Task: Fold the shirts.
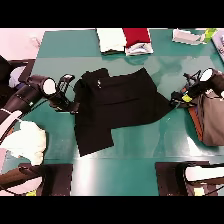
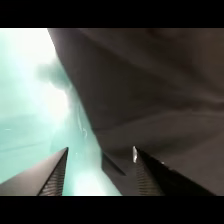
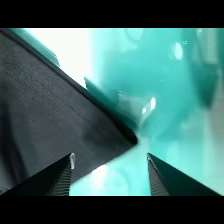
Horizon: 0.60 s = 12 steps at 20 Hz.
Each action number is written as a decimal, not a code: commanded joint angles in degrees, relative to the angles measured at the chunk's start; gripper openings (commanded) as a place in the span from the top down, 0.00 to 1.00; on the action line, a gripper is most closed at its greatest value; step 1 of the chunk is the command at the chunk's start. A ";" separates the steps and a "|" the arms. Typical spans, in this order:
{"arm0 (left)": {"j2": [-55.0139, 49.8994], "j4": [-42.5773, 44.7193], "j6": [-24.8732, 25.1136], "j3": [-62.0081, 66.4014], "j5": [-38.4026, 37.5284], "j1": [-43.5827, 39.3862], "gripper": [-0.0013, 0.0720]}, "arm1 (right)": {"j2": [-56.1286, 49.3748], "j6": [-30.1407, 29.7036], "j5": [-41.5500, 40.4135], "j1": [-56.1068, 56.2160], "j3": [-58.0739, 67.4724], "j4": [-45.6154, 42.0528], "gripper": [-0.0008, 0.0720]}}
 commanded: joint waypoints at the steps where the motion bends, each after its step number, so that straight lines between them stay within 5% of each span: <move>1: 0.09 -0.74 -0.66 -0.37 0.02 -0.37 0.32 | -1.29 0.04 -3.28 1.66 -0.87 1.62 0.40; 2: 0.09 -0.74 -0.63 -0.37 -1.01 -0.37 0.32 | -1.22 -0.37 -3.85 2.34 -0.87 1.40 0.57; 3: 0.09 -0.74 -0.61 -0.39 -2.08 -0.37 0.30 | -1.22 -1.14 -4.04 2.99 -0.87 1.33 0.86; 4: 0.09 -0.72 -0.63 -0.52 -2.97 -0.37 0.18 | -1.22 -1.14 -3.93 3.34 -0.87 1.07 0.96; 12: -0.33 -9.03 -0.61 -13.33 6.12 -0.37 0.13 | -1.22 -1.14 -3.23 4.42 -0.87 0.13 0.96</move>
